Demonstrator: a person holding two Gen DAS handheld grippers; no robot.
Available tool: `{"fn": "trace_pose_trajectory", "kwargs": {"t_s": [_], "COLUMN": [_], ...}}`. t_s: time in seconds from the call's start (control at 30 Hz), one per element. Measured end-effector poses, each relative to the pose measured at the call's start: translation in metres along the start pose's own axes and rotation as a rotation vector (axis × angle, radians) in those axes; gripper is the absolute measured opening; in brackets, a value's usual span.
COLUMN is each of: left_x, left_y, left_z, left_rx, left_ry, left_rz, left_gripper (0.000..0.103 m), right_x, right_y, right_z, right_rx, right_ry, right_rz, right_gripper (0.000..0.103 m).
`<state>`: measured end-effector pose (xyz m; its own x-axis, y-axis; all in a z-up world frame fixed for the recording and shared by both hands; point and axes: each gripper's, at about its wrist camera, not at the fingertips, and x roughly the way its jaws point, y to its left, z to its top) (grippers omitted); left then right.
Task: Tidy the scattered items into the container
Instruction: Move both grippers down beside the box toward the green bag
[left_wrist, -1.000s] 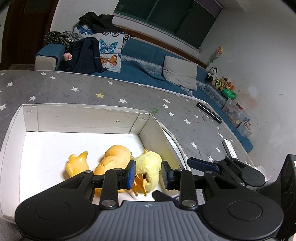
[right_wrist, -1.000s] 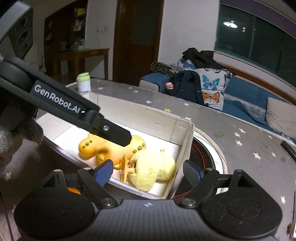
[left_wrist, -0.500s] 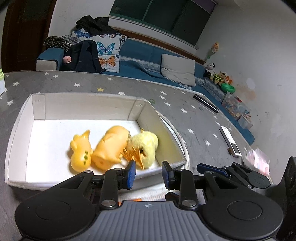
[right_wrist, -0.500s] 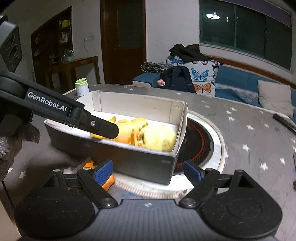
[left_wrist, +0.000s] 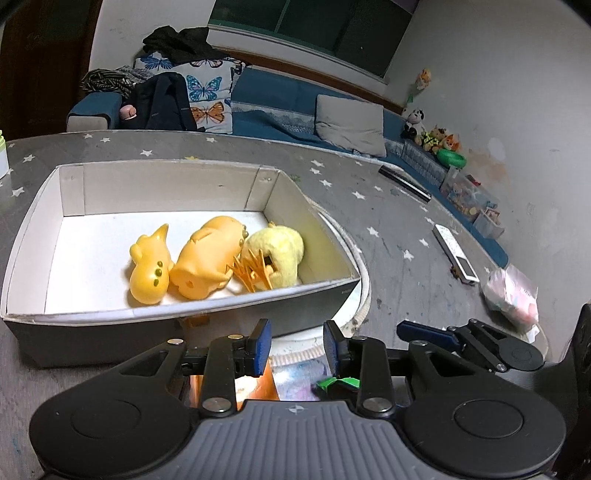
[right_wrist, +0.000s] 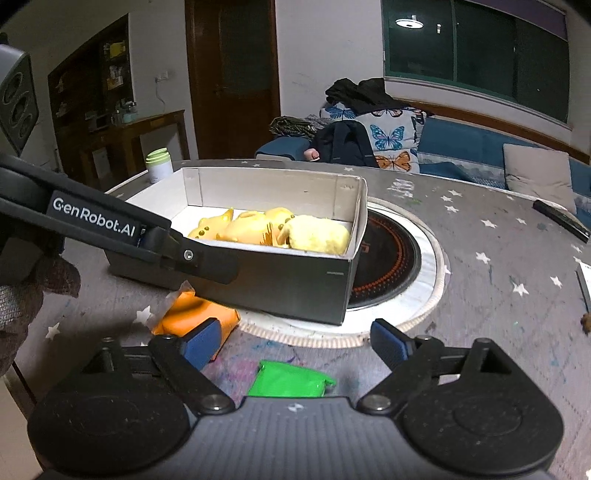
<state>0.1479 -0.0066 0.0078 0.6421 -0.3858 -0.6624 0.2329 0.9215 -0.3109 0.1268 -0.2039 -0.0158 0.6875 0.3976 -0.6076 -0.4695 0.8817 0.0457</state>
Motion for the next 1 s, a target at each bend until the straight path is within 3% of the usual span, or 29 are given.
{"fn": "trace_pose_trajectory", "kwargs": {"t_s": [1.0], "left_x": [0.021], "left_y": [-0.015], "left_z": [-0.030], "left_rx": [0.014], "left_ry": [0.117], "left_rz": [-0.029], "left_gripper": [0.034], "right_x": [-0.007], "right_y": [0.014], "right_z": [-0.035], "right_rx": [0.021], "right_ry": [0.072], "right_rz": [-0.017], "right_gripper": [0.090]}}
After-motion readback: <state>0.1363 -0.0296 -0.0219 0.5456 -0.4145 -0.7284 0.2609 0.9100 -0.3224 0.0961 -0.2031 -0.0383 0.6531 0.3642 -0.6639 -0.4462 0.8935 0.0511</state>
